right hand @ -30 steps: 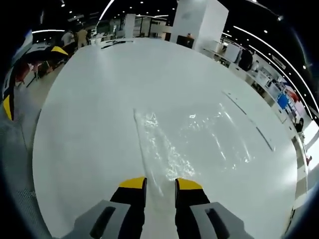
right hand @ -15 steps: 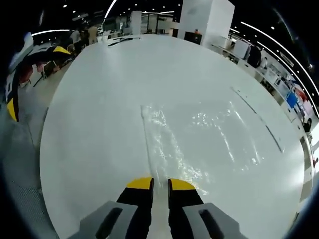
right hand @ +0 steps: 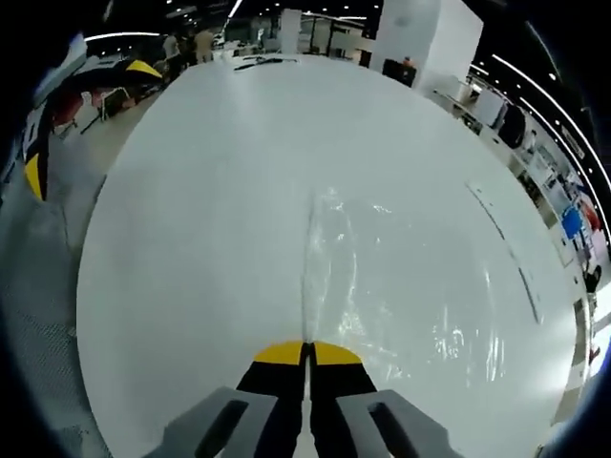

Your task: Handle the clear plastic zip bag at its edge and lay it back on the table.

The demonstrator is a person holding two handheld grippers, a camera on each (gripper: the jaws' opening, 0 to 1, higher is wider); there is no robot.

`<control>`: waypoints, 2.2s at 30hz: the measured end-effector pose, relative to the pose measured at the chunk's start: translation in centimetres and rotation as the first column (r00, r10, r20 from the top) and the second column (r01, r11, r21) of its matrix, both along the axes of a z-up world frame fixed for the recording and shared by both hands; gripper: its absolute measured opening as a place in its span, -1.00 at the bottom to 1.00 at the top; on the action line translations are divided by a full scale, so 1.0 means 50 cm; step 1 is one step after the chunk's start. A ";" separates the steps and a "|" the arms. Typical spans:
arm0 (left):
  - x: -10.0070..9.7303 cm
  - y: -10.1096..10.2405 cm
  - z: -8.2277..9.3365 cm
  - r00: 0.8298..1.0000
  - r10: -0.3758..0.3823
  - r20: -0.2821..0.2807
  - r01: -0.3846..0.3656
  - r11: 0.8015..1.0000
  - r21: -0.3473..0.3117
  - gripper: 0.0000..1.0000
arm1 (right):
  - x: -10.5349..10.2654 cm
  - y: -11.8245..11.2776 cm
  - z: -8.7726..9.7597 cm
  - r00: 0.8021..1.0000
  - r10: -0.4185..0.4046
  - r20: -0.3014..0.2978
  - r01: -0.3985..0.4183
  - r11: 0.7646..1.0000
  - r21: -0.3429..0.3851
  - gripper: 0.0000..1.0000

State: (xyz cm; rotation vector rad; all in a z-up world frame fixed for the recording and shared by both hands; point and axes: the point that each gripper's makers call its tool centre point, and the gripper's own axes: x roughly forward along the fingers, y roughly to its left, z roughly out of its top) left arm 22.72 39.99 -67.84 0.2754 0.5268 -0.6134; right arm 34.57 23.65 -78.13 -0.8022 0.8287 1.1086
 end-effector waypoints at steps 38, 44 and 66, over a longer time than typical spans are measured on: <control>0.010 -0.035 0.011 0.998 -0.055 0.020 0.055 0.998 0.024 0.90 | -0.047 0.008 0.098 0.945 0.297 0.140 -0.289 0.954 -0.072 -1.00; 0.011 -0.042 0.015 0.998 -0.065 0.025 0.065 0.998 0.028 0.89 | -0.049 0.010 0.109 0.932 0.327 0.157 -0.318 0.945 -0.076 -1.00; 0.018 -0.066 0.034 0.991 -0.128 0.050 0.125 0.990 0.057 0.78 | -0.080 0.002 0.154 0.875 0.439 0.206 -0.420 0.898 -0.133 -1.00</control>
